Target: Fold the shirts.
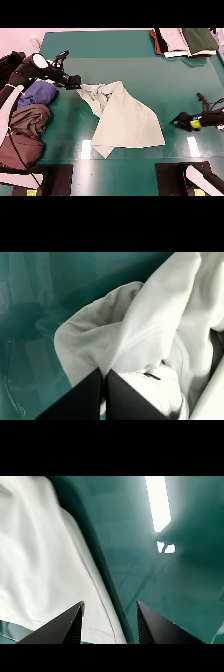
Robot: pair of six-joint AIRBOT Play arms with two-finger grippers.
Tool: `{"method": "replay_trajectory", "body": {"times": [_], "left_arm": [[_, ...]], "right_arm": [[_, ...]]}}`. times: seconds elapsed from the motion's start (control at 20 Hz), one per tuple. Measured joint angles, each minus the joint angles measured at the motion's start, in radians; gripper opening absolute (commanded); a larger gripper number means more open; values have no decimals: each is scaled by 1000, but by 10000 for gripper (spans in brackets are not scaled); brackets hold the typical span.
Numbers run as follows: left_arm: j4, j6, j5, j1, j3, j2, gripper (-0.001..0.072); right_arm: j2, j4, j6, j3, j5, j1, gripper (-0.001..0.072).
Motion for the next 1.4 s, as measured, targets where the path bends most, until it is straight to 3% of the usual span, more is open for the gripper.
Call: {"method": "replay_trajectory", "body": {"times": [0.15, 0.25, 0.3, 0.5, 0.65, 1.1, 1.4], "left_arm": [[2, 0, 8, 2, 2, 1, 24], [1, 0, 12, 2, 2, 1, 24], [1, 0, 13, 3, 2, 1, 23], [6, 0, 10, 3, 53, 29, 23], [58, 0, 8, 3, 169, 111, 24], [167, 39, 16, 4, 534, 541, 23], [177, 50, 33, 4, 576, 706, 23]], "right_arm": [[-81, 12, -6, -53, -59, 106, 349], [-134, 21, -8, -51, -90, 196, 76], [-158, 12, -9, -39, -109, 243, 15], [-188, -29, -12, 78, -163, 367, 15], [-103, -21, -12, 254, -120, 381, 15], [232, -42, 15, 943, -89, 227, 15], [254, -32, 48, 1238, -30, 87, 15]]}}
